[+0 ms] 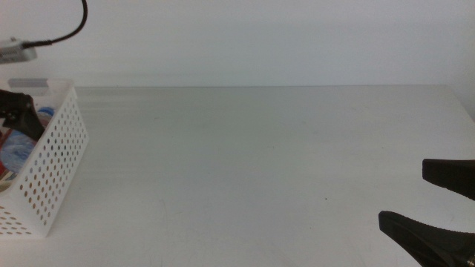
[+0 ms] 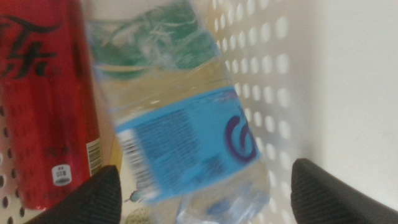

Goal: Use arms to grab the bottles and put them into the dustbin to the left of the table.

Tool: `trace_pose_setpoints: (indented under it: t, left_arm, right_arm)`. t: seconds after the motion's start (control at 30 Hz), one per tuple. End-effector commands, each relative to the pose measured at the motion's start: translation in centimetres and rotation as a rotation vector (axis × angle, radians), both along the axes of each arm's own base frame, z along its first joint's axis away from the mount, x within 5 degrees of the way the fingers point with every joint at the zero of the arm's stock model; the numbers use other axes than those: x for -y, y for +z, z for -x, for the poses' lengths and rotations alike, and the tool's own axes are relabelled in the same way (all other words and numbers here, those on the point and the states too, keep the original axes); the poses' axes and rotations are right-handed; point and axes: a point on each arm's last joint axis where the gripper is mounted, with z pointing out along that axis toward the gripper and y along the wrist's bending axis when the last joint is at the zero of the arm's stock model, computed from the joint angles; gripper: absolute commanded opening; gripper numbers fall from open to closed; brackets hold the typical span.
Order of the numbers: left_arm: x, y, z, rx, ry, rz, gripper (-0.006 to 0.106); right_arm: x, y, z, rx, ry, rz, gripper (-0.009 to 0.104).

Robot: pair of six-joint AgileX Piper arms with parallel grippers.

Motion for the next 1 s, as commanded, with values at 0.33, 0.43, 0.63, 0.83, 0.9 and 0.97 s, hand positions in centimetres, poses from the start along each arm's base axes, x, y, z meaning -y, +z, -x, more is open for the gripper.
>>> trace_pose_setpoints:
  t: [0.33, 0.43, 0.63, 0.83, 0.9, 0.97]
  left_arm:
    - [5.3, 8.9, 6.2, 0.486, -0.043, 0.128, 0.090]
    - [7.4, 10.7, 7.4, 0.554, -0.104, 0.107, 0.090]
    - [12.1, 13.6, 9.7, 0.709, -0.241, 0.089, 0.090]
    - [15.6, 13.7, 13.1, 0.841, -0.316, 0.113, 0.090]
    - [16.5, 13.5, 14.3, 0.876, -0.341, 0.126, 0.090]
    - [17.2, 13.1, 15.5, 0.883, -0.371, 0.141, 0.090]
  right_arm:
    - [0.0, 1.6, -0.2, 0.085, -0.008, -0.057, 0.071]
    - [0.0, 1.6, -0.2, 0.085, -0.008, -0.057, 0.071]
    - [0.0, 1.6, -0.2, 0.085, -0.008, -0.057, 0.071]
    - [0.0, 1.6, -0.2, 0.085, -0.008, -0.057, 0.071]
    - [0.0, 1.6, -0.2, 0.085, -0.008, -0.057, 0.071]
    - [0.0, 1.6, -0.2, 0.085, -0.008, -0.057, 0.071]
